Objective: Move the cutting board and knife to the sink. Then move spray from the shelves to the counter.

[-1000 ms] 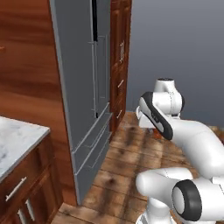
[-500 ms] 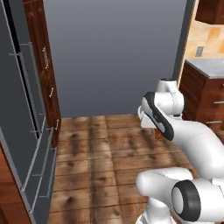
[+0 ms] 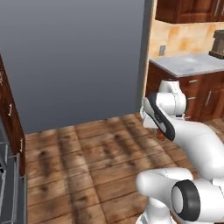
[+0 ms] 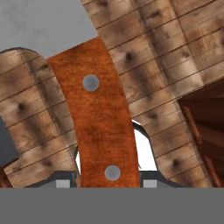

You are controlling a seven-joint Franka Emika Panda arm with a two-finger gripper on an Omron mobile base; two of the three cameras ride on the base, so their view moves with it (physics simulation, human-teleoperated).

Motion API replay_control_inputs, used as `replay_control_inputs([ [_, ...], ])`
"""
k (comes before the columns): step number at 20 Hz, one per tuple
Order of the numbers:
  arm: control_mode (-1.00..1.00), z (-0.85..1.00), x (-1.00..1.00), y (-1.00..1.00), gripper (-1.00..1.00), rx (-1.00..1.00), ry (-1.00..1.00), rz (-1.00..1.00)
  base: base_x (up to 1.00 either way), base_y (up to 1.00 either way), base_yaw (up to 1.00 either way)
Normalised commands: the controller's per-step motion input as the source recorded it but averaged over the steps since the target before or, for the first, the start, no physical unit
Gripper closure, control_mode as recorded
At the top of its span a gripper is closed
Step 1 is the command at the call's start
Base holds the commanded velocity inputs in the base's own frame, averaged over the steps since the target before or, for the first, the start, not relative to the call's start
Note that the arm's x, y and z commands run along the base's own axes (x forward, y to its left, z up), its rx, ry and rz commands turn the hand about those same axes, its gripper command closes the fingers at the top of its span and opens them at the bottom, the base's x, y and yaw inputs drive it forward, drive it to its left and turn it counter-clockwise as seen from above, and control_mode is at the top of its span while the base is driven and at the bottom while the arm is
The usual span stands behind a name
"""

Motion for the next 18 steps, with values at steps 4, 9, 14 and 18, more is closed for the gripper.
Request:
replay_control_inputs([
  [4, 1.0, 0.0, 0.0, 0.0, 1.0, 0.0, 0.0, 0.0, 0.6, 0.05, -0.38],
  [9, 1.0, 0.0, 0.0, 0.0, 1.0, 0.0, 0.0, 0.0, 0.6, 0.06, -0.39],
  [14, 1.0, 0.0, 0.0, 0.0, 1.0, 0.0, 0.0, 0.0, 0.59, 0.05, -0.39],
  [18, 1.0, 0.0, 0.0, 0.0, 1.0, 0.0, 0.0, 0.0, 0.58, 0.05, -0.39],
])
